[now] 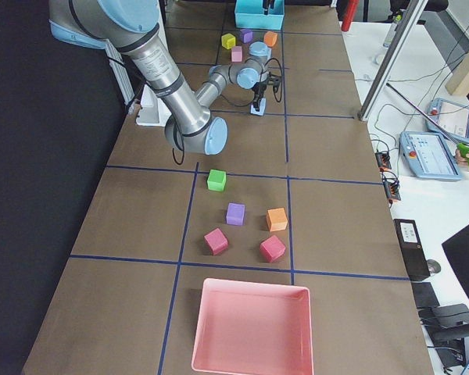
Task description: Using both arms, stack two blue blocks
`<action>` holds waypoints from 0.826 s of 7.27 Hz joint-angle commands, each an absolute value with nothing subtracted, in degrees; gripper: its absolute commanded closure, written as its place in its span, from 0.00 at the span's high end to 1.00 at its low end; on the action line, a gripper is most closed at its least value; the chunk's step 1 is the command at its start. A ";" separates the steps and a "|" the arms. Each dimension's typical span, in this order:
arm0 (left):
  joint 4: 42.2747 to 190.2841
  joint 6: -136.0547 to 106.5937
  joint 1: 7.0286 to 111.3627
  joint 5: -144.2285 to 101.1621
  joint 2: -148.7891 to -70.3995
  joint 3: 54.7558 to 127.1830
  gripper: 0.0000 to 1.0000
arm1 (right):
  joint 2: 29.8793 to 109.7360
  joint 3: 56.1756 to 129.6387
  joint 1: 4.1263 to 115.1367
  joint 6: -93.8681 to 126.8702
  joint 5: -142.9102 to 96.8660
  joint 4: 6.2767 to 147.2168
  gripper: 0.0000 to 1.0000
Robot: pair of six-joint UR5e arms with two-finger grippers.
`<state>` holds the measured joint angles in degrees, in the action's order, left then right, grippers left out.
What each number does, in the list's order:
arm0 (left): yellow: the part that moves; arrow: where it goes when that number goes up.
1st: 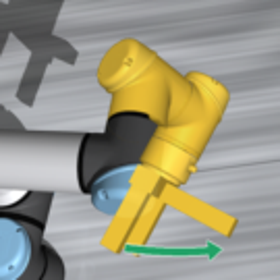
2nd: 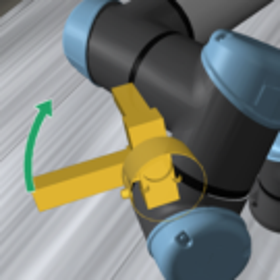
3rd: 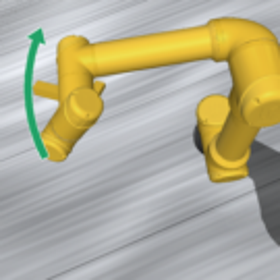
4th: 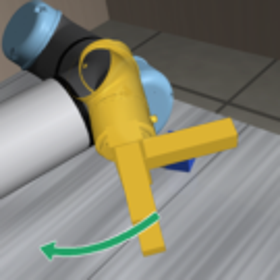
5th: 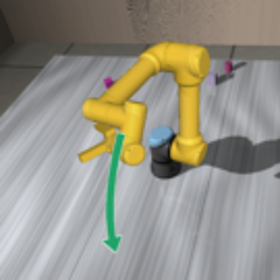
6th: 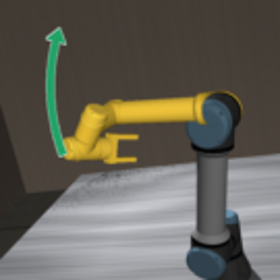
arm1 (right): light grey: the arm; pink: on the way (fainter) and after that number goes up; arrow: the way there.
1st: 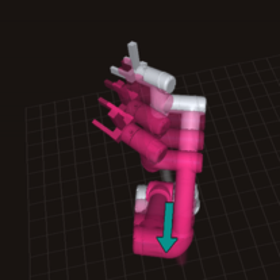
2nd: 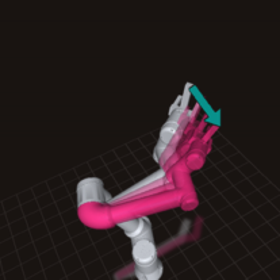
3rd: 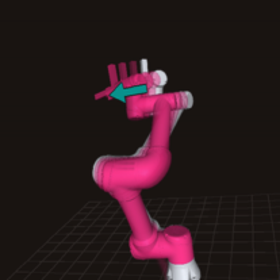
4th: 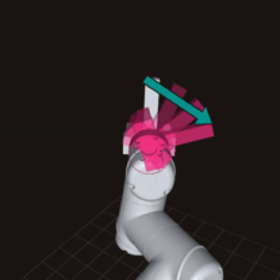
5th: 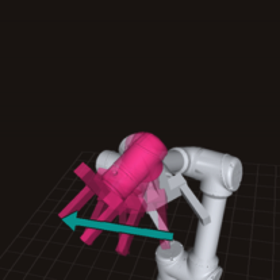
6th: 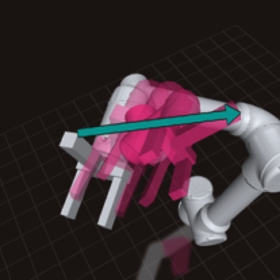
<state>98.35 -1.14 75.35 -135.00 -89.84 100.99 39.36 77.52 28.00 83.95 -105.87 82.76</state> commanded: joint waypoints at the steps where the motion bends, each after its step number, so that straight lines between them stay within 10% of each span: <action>1: 98.35 -1.14 75.32 -135.00 -89.82 100.99 1.00 | 38.41 76.03 27.16 84.37 -105.29 82.88 0.32; 2: 98.35 -1.14 75.32 -135.00 -89.82 100.99 1.00 | 38.32 76.20 26.90 84.11 -104.94 83.05 0.99; 6: 98.87 -8.44 61.76 -130.12 -95.60 100.64 1.00 | 45.04 91.59 29.78 83.41 -105.29 83.93 1.00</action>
